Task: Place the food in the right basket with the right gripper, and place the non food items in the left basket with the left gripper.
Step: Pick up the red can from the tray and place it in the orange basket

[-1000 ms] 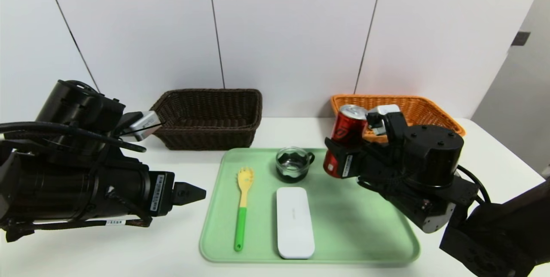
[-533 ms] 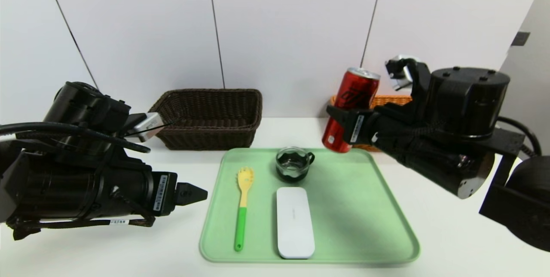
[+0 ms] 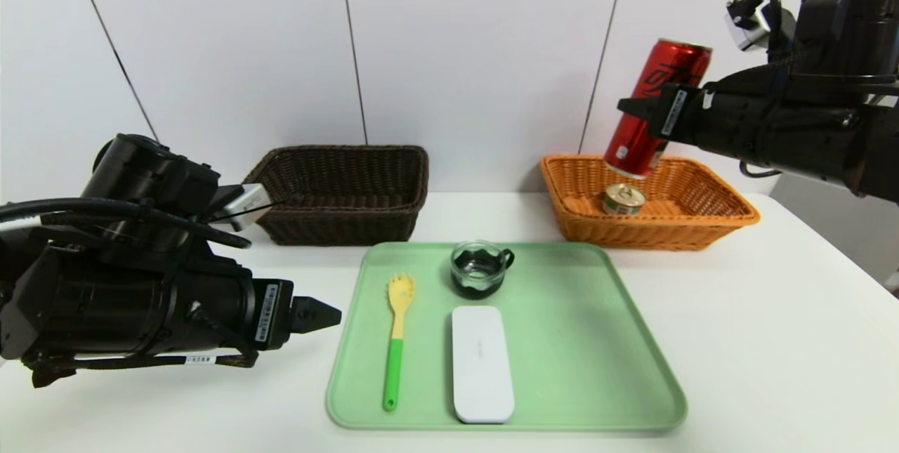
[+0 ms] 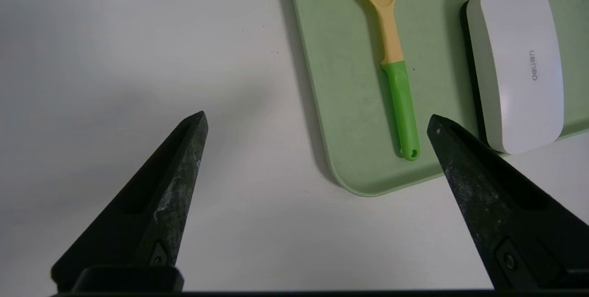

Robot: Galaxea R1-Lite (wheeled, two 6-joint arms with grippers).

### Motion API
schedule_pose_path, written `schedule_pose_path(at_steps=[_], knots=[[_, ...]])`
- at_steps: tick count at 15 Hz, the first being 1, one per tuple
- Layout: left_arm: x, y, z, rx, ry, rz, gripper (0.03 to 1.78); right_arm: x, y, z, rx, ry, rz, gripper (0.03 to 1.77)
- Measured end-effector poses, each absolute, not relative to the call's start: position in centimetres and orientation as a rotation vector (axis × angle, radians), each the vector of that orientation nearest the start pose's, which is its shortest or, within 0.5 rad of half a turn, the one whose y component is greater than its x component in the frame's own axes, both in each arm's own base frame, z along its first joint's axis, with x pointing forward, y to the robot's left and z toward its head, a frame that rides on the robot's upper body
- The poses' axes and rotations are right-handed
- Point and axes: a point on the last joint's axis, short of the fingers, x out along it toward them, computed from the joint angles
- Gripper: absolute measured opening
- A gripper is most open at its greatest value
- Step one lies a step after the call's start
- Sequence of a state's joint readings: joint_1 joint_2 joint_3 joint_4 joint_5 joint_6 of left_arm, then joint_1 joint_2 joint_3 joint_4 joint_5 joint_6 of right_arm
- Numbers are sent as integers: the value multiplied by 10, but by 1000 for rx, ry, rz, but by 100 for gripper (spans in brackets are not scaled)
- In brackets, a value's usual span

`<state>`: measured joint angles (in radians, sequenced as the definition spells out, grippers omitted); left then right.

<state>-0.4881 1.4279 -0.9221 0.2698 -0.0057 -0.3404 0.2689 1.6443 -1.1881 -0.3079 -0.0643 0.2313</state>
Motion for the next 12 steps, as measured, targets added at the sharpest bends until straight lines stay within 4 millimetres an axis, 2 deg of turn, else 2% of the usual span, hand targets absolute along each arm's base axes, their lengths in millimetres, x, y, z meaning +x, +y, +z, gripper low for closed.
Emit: schedule_pose_path(at_steps=[3,6,12], knots=[[196,-104,206,-129,831,-332,169,331,48,264,182,178,104,92],[198,-105,205,-130,827,-334,169,354,24,246,138,181,45,91],[199,-106,203,-126,836,-332,169,396,-18,197,51,125,-58,91]])
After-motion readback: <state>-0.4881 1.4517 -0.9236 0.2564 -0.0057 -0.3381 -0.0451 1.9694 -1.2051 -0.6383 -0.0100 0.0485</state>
